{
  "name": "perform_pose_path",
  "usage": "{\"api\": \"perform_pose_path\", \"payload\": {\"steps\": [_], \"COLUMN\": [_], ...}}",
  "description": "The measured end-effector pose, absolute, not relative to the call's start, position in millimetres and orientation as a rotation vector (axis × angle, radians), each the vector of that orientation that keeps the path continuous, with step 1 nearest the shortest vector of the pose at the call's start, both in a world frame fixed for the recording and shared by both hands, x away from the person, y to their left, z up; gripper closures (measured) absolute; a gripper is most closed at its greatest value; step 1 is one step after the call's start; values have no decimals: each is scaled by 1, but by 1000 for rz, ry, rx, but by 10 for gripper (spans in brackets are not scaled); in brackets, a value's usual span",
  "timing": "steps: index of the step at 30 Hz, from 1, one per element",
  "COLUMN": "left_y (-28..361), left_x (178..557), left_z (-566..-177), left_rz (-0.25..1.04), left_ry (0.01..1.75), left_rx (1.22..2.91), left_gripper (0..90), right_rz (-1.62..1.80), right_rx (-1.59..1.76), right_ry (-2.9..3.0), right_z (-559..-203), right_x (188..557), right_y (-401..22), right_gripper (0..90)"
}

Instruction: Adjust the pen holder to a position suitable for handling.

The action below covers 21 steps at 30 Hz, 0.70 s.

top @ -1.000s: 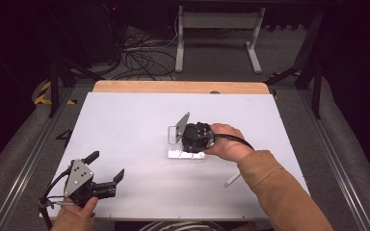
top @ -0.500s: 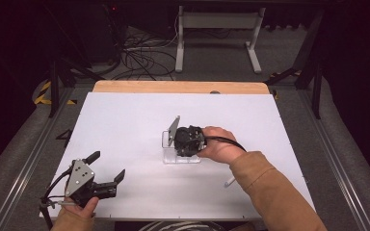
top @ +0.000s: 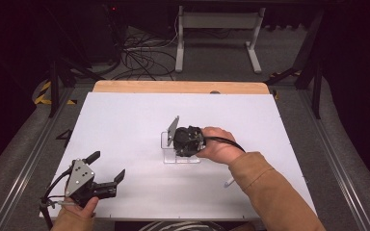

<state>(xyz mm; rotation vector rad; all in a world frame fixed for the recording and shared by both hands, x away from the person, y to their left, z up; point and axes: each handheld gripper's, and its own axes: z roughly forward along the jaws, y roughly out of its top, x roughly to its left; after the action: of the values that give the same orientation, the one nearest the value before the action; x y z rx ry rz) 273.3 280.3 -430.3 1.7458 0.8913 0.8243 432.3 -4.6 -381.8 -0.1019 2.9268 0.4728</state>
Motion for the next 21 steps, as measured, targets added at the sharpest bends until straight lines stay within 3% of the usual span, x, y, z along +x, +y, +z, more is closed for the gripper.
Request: {"api": "perform_pose_path", "payload": {"steps": [10, 21], "left_y": [281, 281], "left_x": [273, 274], "left_z": [-430, -430], "left_rz": [826, 827], "left_ry": [890, 892], "left_rx": [1746, 1745], "left_gripper": [46, 46], "right_rz": [490, 843], "right_rx": [-103, 9], "right_ry": [2912, 2794], "right_z": [-382, -346], "right_x": [432, 424], "right_y": [-5, -34], "right_gripper": [824, 512]}}
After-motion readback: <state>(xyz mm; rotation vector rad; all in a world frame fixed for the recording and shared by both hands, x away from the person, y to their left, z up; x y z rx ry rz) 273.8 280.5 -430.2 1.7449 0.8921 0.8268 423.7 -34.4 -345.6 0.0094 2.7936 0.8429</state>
